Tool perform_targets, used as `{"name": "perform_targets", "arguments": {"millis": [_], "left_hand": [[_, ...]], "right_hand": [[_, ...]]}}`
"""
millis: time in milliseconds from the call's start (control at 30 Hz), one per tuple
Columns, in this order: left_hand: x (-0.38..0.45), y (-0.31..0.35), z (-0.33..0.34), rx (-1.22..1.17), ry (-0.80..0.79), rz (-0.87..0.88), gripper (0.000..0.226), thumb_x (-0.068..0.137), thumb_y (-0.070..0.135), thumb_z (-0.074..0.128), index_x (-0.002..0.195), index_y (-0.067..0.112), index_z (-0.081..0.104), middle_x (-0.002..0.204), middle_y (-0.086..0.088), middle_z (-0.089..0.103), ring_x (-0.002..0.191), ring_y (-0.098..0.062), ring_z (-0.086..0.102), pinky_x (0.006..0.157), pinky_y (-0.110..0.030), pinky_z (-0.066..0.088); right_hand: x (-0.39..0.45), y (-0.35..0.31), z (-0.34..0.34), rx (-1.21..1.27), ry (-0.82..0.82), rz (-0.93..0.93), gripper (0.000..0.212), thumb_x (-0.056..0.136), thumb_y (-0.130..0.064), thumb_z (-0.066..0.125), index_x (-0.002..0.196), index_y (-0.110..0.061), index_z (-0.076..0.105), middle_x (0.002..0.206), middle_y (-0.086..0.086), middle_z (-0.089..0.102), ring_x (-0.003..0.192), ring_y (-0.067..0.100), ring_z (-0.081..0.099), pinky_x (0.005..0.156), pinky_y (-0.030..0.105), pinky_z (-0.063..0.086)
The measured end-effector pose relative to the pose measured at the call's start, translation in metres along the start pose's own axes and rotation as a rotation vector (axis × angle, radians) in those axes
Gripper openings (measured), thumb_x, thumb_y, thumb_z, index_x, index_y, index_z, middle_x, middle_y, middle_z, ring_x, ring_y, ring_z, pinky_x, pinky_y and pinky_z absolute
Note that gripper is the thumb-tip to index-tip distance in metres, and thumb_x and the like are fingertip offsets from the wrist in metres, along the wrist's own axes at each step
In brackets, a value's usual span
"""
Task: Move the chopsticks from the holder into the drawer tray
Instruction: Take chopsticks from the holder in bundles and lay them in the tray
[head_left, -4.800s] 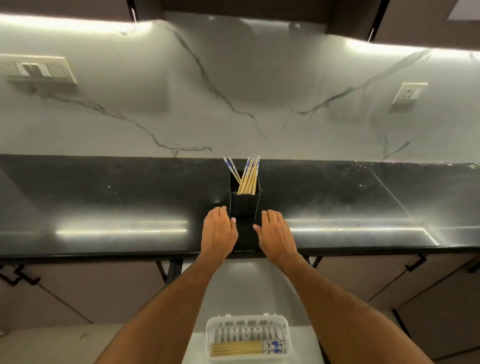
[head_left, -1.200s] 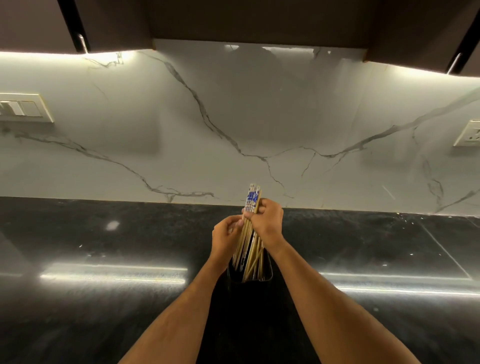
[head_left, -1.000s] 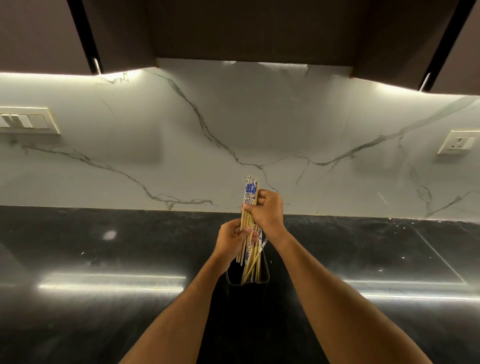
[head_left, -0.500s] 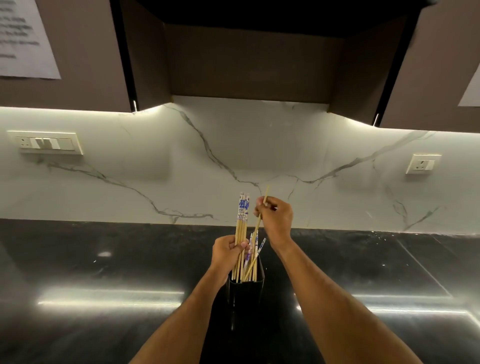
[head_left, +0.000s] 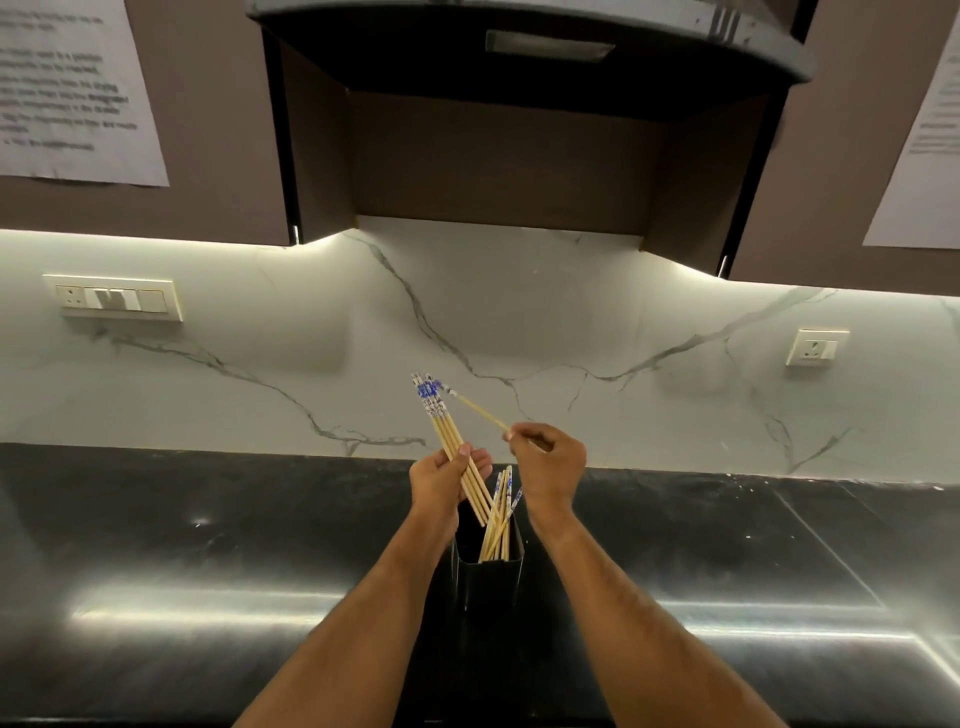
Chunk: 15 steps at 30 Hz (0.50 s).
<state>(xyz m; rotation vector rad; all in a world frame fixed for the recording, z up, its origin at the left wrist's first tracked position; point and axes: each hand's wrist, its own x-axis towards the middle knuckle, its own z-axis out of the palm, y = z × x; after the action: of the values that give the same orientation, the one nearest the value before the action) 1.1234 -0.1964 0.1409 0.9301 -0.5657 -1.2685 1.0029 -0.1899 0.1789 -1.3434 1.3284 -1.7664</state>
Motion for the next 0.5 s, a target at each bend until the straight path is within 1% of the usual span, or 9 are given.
{"name": "perform_targets", "arguments": {"millis": [67,167,267,333,400,500], "left_hand": [[0.0,0.007,0.007,-0.061,-0.025,-0.003,0.02,0.099,0.007,0.061,0.11,-0.009,0.066,0.098,-0.024,0.077,0.091,-0.031,0.077,0.088,-0.041,0.062],[-0.002,0.014,0.01,-0.003,-0.025,0.021,0.022,0.1,0.009,0.061,0.111,-0.008,0.068,0.097,-0.022,0.077,0.085,-0.028,0.077,0.076,-0.036,0.063],[-0.007,0.016,0.007,0.026,-0.031,0.028,0.021,0.1,0.01,0.06,0.112,-0.005,0.068,0.099,-0.02,0.078,0.087,-0.028,0.077,0.07,-0.037,0.064],[-0.012,0.017,0.007,0.042,-0.025,0.031,0.017,0.101,0.009,0.059,0.111,0.0,0.068,0.099,-0.018,0.078,0.087,-0.026,0.078,0.064,-0.033,0.064],[-0.016,0.016,0.008,0.071,-0.027,0.042,0.017,0.101,0.007,0.058,0.114,0.0,0.067,0.1,-0.017,0.078,0.089,-0.025,0.078,0.066,-0.03,0.064],[-0.017,0.013,0.007,0.113,-0.026,0.06,0.019,0.1,0.005,0.059,0.116,-0.002,0.067,0.1,-0.018,0.078,0.09,-0.026,0.078,0.074,-0.032,0.064]], "right_hand": [[-0.011,0.008,0.002,-0.039,-0.009,0.034,0.015,0.082,-0.002,0.079,0.088,-0.016,0.08,0.077,-0.005,0.076,0.072,0.009,0.074,0.077,0.03,0.064],[-0.024,0.018,0.001,-0.048,-0.062,0.071,0.011,0.083,-0.008,0.081,0.092,-0.015,0.079,0.081,-0.002,0.077,0.073,0.01,0.075,0.075,0.03,0.064],[-0.031,0.025,0.001,-0.133,-0.166,0.041,0.02,0.085,-0.004,0.078,0.104,-0.01,0.076,0.087,0.001,0.079,0.074,0.007,0.076,0.073,0.027,0.064],[-0.034,0.028,0.001,-0.24,-0.239,0.019,0.023,0.086,-0.003,0.077,0.107,-0.01,0.075,0.09,0.0,0.079,0.075,0.004,0.076,0.074,0.027,0.064],[-0.034,0.03,0.001,-0.308,-0.279,0.019,0.02,0.085,-0.007,0.078,0.105,-0.011,0.076,0.09,-0.002,0.079,0.075,0.004,0.075,0.075,0.029,0.064],[-0.033,0.034,0.002,-0.354,-0.319,0.036,0.018,0.084,-0.011,0.081,0.101,-0.012,0.077,0.086,-0.005,0.078,0.073,0.004,0.075,0.077,0.028,0.064]]}}
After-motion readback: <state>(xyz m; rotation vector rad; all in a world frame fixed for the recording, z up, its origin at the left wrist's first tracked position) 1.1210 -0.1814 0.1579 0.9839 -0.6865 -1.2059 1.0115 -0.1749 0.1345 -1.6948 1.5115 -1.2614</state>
